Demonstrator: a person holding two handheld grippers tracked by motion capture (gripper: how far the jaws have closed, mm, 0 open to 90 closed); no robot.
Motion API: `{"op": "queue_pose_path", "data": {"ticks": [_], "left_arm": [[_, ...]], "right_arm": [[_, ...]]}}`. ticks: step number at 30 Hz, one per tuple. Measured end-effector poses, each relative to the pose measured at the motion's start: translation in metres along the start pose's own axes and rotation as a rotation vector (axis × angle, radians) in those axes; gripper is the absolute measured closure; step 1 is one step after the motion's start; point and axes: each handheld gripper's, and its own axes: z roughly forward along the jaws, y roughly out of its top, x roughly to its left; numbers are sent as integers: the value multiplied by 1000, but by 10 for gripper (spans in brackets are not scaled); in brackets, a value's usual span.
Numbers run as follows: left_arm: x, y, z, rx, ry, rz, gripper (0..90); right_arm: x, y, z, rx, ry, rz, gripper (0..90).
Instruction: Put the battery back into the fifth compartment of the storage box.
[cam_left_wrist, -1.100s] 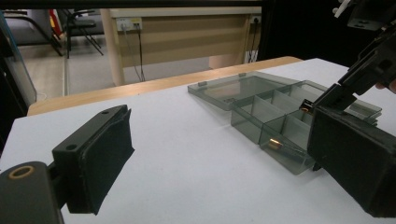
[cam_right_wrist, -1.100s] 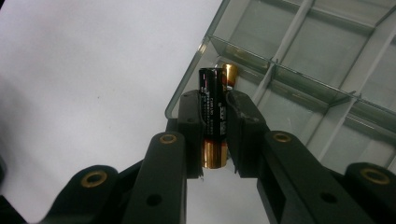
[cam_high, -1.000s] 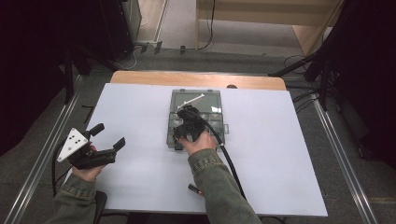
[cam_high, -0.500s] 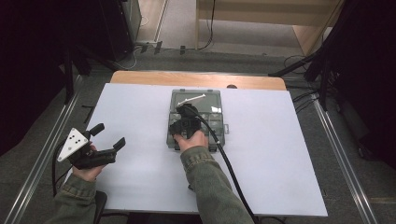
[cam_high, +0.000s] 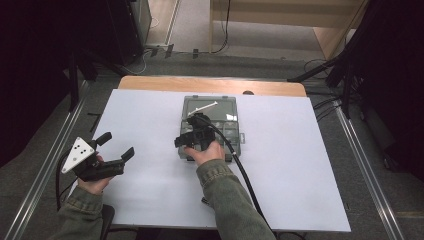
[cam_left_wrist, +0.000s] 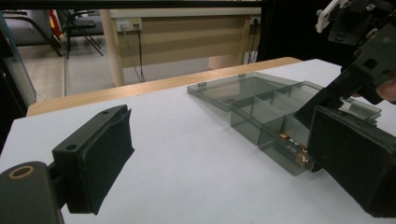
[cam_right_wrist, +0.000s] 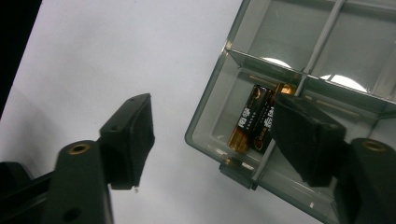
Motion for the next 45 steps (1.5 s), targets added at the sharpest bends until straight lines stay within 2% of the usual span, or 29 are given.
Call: {"op": "queue_pose_path", "data": {"ticks": [2,4,11,15,20,23,24,25,26,27,30,35,39,45], "left_arm": [[0,0,0,0,1,0,70],[0,0,0,-1,0,-1,70],[0,0,0,1,1,-1,70],[0,0,0,0,2,-1,70],[0,0,0,-2,3,1,70],[0,0,0,0,6,1,70],[0,0,0,0,6,1,70],[0,0,0,0,6,1,70],[0,0,0,0,6,1,70],[0,0,0,0,6,2,70],[0,0,0,-3,6,2,70],[0,0,0,-2,6,2,70],[0,0,1,-4,6,1,70],[0,0,1,-2,5,6,70]], "right_arm": [[0,-1,-1,-1,1,-14,273],[1,-4,-6,-3,-22,-45,248],[1,-10,-16,-7,-48,-70,205],[-2,-17,-24,9,-82,-107,164],[-7,-24,-29,18,-99,-139,139],[-9,-31,-33,48,-125,-180,47],[-9,-31,-33,48,-125,-180,47],[-8,-35,-33,75,-136,-211,13],[-8,-35,-33,75,-136,-211,13],[-8,-40,-34,82,-144,-237,0],[-6,-48,-36,89,-160,-263,0],[-4,-61,-40,99,-157,-305,0],[-3,-67,-43,105,-156,-316,0],[-5,-81,-44,140,-174,-366,0]]}}
